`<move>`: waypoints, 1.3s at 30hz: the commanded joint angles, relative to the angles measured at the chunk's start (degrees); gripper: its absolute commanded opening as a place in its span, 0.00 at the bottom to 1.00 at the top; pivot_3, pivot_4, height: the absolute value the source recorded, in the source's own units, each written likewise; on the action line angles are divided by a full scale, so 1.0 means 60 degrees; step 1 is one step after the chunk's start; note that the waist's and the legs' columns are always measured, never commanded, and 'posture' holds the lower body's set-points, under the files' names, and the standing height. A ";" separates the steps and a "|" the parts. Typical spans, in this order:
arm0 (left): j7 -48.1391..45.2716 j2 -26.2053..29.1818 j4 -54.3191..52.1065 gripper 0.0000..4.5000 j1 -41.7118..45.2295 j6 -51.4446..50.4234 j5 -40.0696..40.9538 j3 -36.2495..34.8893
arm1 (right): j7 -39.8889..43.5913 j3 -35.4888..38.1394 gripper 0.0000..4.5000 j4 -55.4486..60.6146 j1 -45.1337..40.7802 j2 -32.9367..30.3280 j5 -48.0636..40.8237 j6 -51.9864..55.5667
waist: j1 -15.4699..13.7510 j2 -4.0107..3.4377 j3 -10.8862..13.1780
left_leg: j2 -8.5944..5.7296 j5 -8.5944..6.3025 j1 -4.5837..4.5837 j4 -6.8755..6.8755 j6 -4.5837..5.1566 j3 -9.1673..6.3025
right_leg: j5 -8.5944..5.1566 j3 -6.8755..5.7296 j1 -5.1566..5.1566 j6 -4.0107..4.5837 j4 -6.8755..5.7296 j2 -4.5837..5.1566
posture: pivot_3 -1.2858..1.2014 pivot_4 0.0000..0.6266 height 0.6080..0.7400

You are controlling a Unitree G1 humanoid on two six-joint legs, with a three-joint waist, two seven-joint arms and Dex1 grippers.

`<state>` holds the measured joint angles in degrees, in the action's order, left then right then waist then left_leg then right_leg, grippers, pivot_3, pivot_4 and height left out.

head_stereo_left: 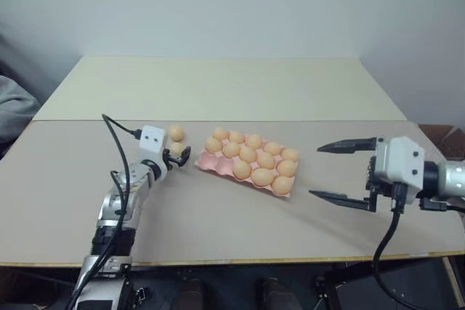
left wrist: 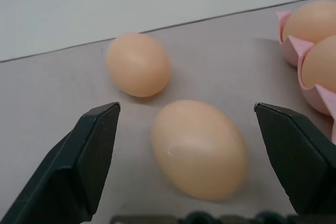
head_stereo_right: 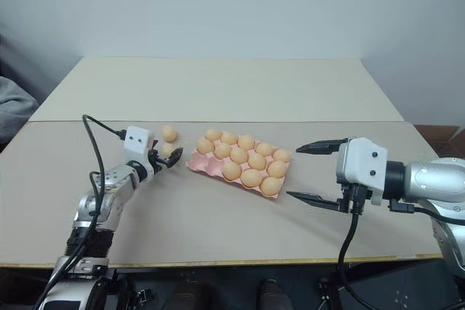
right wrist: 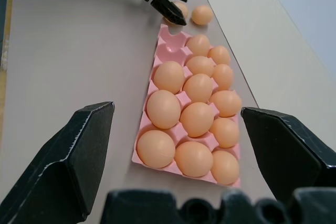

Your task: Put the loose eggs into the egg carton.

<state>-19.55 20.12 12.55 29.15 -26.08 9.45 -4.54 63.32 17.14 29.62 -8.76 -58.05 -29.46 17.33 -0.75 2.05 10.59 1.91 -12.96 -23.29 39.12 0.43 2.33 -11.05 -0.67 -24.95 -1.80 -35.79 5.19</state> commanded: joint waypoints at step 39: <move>-0.5593 0.0193 -0.0623 0.44 0.0735 0.1810 0.1696 0.1337 | -0.0651 0.1176 1.00 0.1040 0.0901 0.0003 -0.0076 0.0344 | -0.0010 0.0001 -0.0001 | -0.0005 0.0001 -0.0004 0.0002 0.0001 0.0006 | 0.0001 0.0006 0.0000 0.0001 0.0005 0.0000 | 0.52 0.24 1.00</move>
<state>-51.80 21.44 7.54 32.14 -18.05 20.74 2.58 60.47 21.49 33.96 -3.34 -57.97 -29.41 19.05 -0.82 2.06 10.58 1.87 -12.95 -23.31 39.13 0.43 2.36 -11.04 -0.63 -24.95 -1.79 -35.76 5.19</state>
